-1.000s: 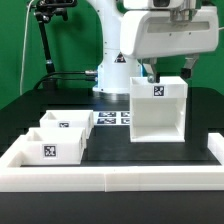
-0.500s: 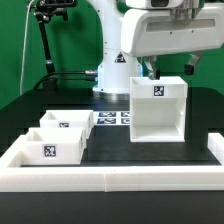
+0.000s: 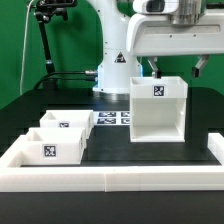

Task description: Assemble drawer

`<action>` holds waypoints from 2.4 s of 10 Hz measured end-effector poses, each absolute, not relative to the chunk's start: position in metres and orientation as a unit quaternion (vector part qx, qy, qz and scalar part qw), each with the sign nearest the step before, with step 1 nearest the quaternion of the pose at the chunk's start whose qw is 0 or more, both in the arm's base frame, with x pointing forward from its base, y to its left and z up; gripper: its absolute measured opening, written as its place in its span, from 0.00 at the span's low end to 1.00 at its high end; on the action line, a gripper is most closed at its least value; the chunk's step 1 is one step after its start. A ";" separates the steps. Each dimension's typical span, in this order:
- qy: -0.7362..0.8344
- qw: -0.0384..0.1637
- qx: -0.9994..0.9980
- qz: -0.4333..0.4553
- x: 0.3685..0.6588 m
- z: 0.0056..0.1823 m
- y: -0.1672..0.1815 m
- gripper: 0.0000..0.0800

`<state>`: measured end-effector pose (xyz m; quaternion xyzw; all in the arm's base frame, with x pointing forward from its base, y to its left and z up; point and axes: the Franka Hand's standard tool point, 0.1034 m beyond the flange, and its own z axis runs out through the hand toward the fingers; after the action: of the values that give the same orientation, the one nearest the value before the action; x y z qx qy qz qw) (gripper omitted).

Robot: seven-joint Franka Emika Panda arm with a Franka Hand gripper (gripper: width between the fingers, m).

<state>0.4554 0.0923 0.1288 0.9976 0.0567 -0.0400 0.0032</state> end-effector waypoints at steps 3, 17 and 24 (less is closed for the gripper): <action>0.046 -0.004 0.998 -0.044 0.454 0.128 0.095 0.81; 0.063 -0.009 0.997 -0.036 0.426 0.096 0.114 0.34; 0.064 -0.009 0.997 -0.036 0.426 0.096 0.114 0.05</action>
Offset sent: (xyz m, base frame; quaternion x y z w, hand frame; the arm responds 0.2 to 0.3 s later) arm 0.0000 0.0000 0.0000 0.0000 0.0000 0.0000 1.0000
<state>0.4258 0.1137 0.0961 0.9973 0.0639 -0.0359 -0.0090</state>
